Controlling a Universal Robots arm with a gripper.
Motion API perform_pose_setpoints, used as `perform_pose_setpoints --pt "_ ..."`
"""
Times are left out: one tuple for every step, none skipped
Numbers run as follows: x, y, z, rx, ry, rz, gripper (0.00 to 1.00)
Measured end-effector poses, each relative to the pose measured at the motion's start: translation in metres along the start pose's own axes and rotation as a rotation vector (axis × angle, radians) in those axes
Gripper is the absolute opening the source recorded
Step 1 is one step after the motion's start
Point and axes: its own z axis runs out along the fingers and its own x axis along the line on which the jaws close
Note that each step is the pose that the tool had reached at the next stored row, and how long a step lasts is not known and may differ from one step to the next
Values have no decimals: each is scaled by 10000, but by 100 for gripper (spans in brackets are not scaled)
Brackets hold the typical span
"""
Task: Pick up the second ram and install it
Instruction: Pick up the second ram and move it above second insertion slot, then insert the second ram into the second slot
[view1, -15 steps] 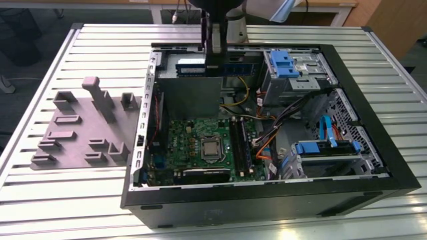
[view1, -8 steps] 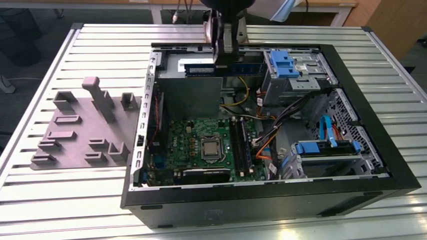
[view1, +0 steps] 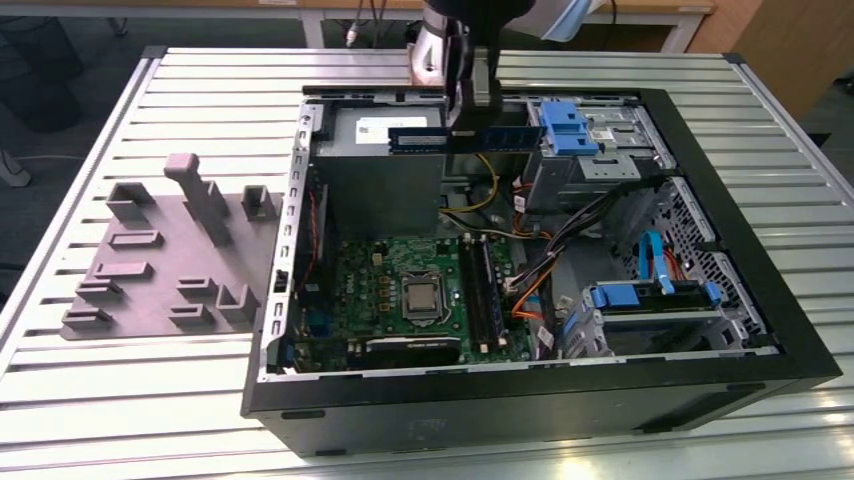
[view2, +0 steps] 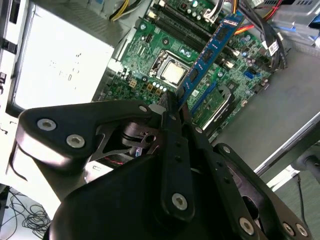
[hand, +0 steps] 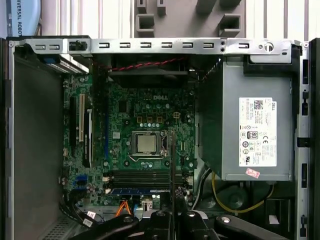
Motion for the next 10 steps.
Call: perform_pose_setpoints --pt "0 -11 0 0 -1 0 14" --pt "0 -15 0 0 0 -1 14" --pt "0 -15 0 0 -1 0 14" --pt "-1 -19 0 0 0 0 14" --pt "-1 -21 0 0 0 0 14" --pt "-1 -22 0 -1 0 0 14" --pt "-1 -22 0 0 0 0 14" --pt "-1 -22 0 0 0 0 14" --pt "-1 -23 0 0 0 0 14" --pt "-1 -23 0 0 0 0 14"
